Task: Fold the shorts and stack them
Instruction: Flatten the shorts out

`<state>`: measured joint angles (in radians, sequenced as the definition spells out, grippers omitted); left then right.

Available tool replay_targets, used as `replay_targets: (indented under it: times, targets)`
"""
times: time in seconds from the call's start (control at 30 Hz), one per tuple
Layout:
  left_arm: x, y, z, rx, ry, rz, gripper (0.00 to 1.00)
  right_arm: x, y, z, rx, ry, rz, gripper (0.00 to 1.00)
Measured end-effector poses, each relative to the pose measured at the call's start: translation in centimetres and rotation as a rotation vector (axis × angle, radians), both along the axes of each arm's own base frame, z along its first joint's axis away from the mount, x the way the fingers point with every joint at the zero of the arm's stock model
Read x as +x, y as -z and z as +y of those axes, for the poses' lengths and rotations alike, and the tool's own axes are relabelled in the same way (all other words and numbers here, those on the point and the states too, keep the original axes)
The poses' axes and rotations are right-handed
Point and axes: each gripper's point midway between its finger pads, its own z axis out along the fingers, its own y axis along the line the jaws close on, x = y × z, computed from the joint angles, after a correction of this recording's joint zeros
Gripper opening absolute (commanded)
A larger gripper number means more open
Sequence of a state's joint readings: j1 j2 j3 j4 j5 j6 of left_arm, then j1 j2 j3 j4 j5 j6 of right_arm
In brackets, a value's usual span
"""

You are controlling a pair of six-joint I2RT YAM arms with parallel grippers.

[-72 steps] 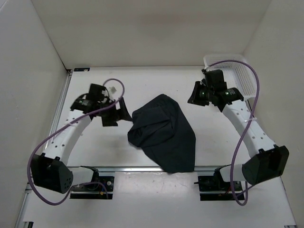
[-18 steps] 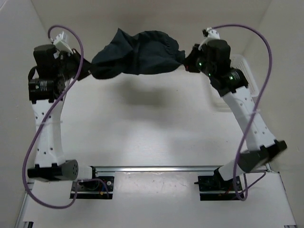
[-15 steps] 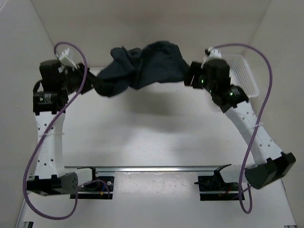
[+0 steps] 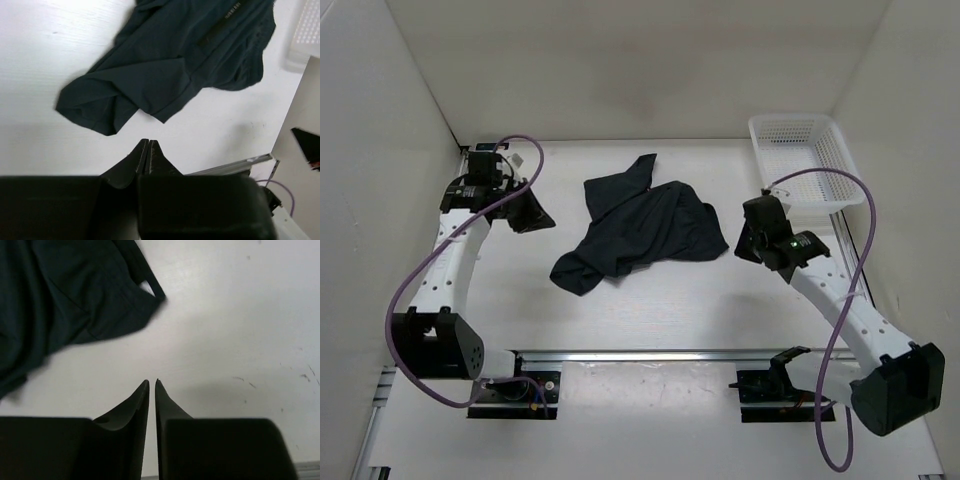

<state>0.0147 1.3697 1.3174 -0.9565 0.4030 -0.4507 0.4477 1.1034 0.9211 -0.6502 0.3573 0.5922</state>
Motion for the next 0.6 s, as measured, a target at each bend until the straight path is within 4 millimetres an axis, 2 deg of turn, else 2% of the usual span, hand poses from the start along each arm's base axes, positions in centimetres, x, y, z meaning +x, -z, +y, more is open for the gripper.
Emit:
replay_targets:
  times: [0.07, 0.1, 0.13, 0.17, 0.2, 0.23, 0.27, 0.3, 0.4, 0.5, 0.6]
  targets:
    - [0.1, -0.4, -1.4, 0.007, 0.045, -0.018, 0.13, 1.2, -1.6, 0.5, 0.004, -0.011, -0.03, 0.08]
    - [0.2, -0.4, -2.4, 0.009, 0.073, -0.019, 0.21, 2.1, -2.3, 0.8, 0.003, -0.015, -0.039, 0.08]
    - [0.2, -0.1, -3.3, 0.017, 0.099, -0.014, 0.33, 3.0, -2.8, 1.2, 0.005, -0.018, -0.036, 0.11]
    - [0.2, 0.5, -4.4, 0.024, 0.133, -0.001, 0.5, 4.1, -3.1, 1.8, 0.007, -0.025, -0.034, 0.16]
    - [0.0, 1.2, -5.6, 0.031, 0.169, 0.02, 0.74, 5.1, -3.1, 2.2, 0.011, -0.033, -0.021, 0.3]
    - [-0.2, 2.2, -6.9, 0.042, 0.206, 0.047, 0.83, 6.0, -2.9, 2.8, 0.02, -0.046, 0.0, 0.38]
    - [-0.5, 3.3, -8.2, 0.053, 0.238, 0.079, 0.89, 6.8, -2.6, 3.3, 0.029, -0.06, 0.025, 0.51]
    - [-0.9, 4.5, -9.2, 0.065, 0.267, 0.11, 0.91, 7.7, -2.2, 3.9, 0.045, -0.076, 0.048, 0.78]
    - [-2.8, 7.3, -11.9, 0.101, 0.344, 0.174, 0.93, 9.6, -1.3, 5.7, 0.095, -0.128, 0.117, 0.85]
    - [-4.7, 8.9, -13.4, 0.127, 0.394, 0.214, 0.86, 12.4, -1.0, 7.9, 0.159, -0.171, 0.155, 0.83]
    - [-4.7, 10.0, -13.9, 0.148, 0.4, 0.222, 0.73, 15.1, -0.2, 10.2, 0.238, -0.21, 0.185, 0.77]
